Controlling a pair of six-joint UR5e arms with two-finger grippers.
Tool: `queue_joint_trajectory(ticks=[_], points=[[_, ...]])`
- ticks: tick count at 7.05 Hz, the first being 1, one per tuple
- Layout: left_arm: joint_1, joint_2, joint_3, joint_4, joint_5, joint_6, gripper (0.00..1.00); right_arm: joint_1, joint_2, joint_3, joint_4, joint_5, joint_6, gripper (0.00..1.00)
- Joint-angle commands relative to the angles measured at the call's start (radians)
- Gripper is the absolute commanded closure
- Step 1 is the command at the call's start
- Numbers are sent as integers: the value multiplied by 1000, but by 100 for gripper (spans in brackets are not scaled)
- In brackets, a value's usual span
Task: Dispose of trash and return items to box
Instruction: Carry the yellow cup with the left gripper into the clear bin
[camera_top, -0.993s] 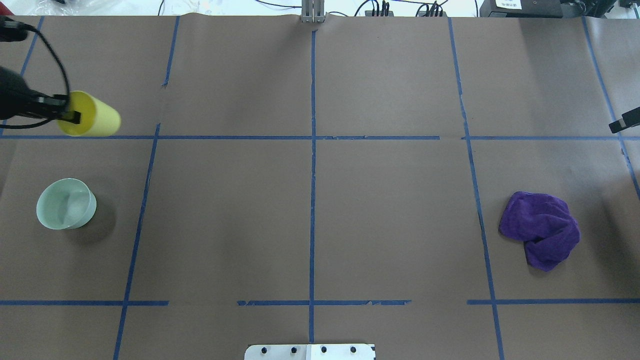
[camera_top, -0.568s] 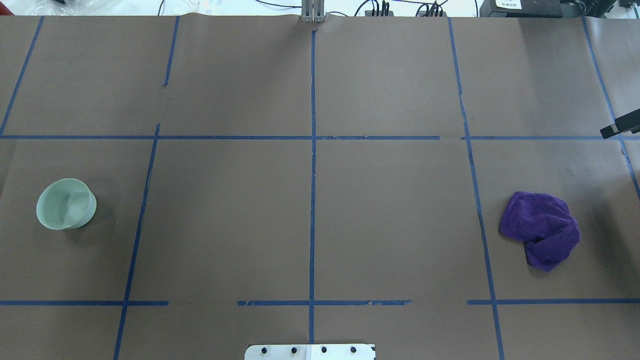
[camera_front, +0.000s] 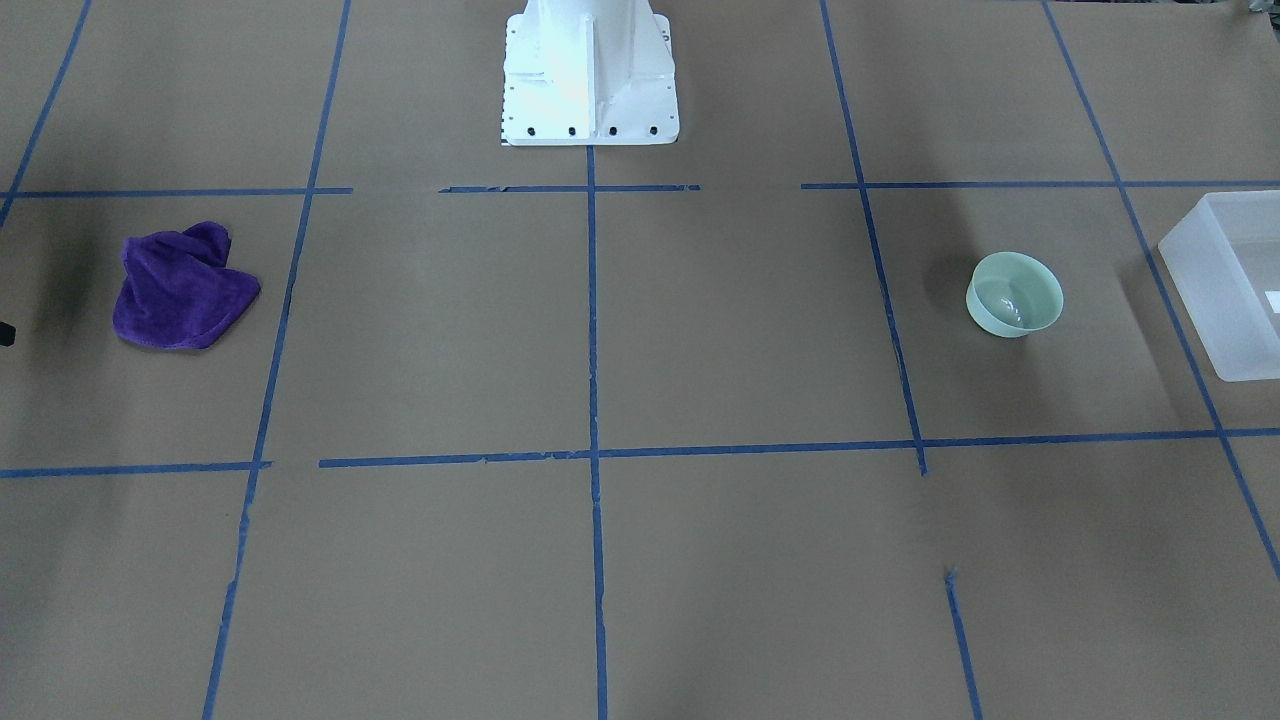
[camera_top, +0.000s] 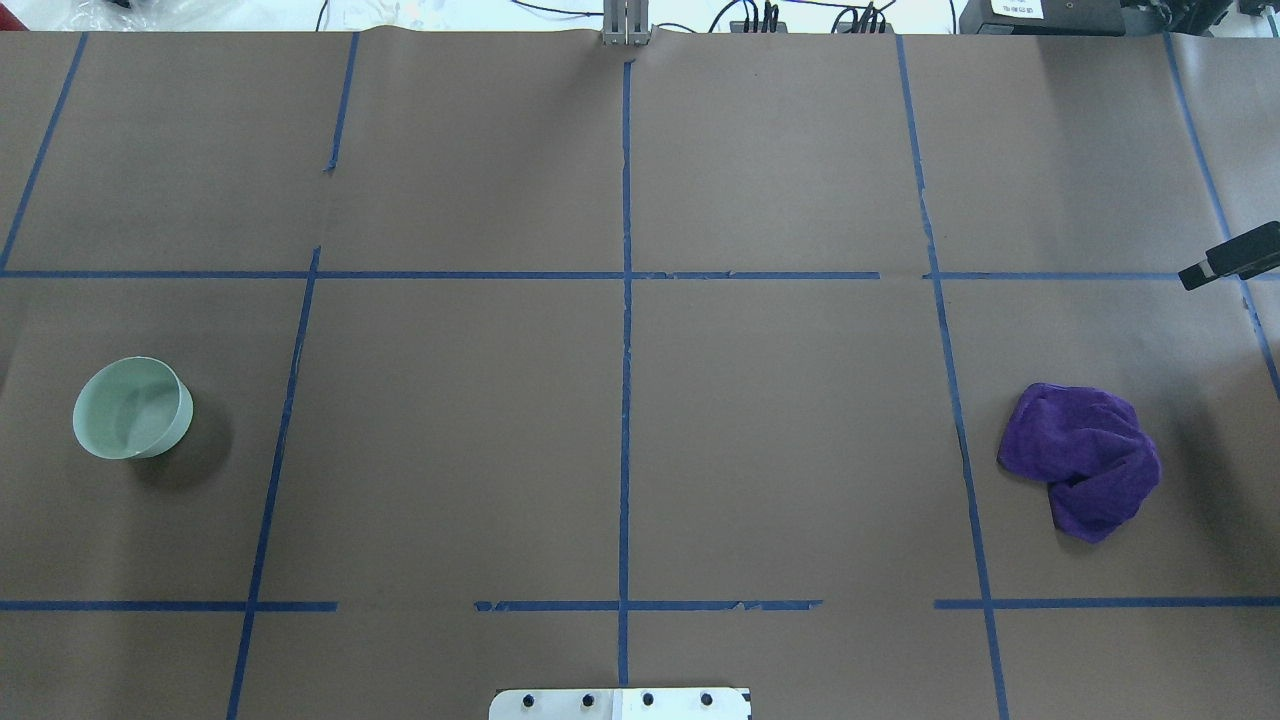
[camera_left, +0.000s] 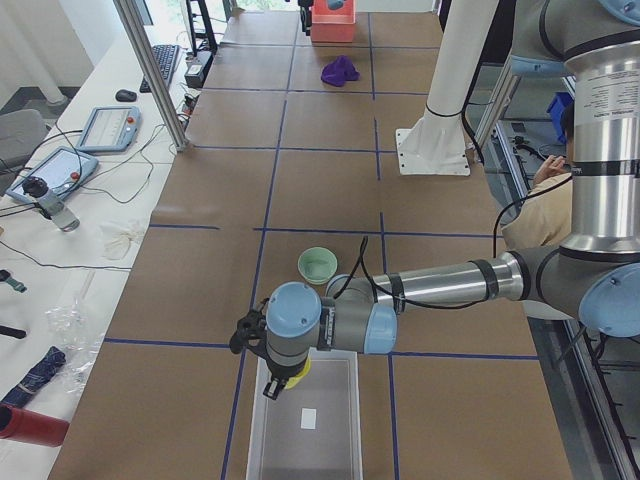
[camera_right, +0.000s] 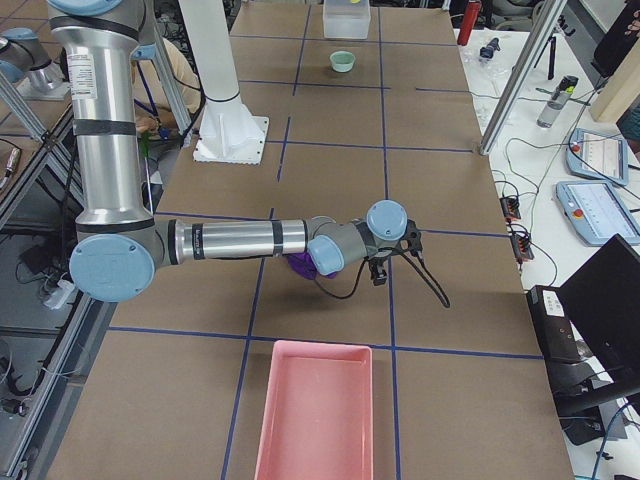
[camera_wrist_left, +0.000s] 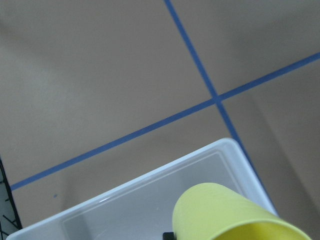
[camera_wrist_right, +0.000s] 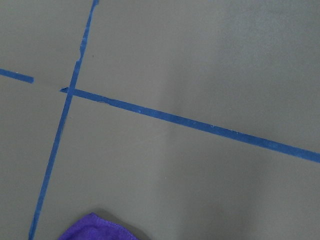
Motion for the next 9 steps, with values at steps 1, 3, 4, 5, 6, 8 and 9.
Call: queue_joint_trajectory(ticks=[1,3,4,5,6,8,9], points=[[-5,2,97,-2,-76,-48,100,-9,2,-8,0,1,1,0],[40,-4,189,-44,-194,-70,100,-22,2,-9,0,1,1,0],[110,-9,214,-59,-231,-85,100,-26,2,-11,0,0,-1,0],[157,-24,223,-60,-233,-115,100,-27,3,-12,0,0,-1,0],[168,-24,230,-60,-227,-122,100,-27,5,-19,0,-2,-1,0],[169,-24,237,-63,-225,-120,67,-27,6,-22,0,1,1,0],[171,-23,237,-92,-224,-119,11,-27,6,-22,0,3,1,0]])
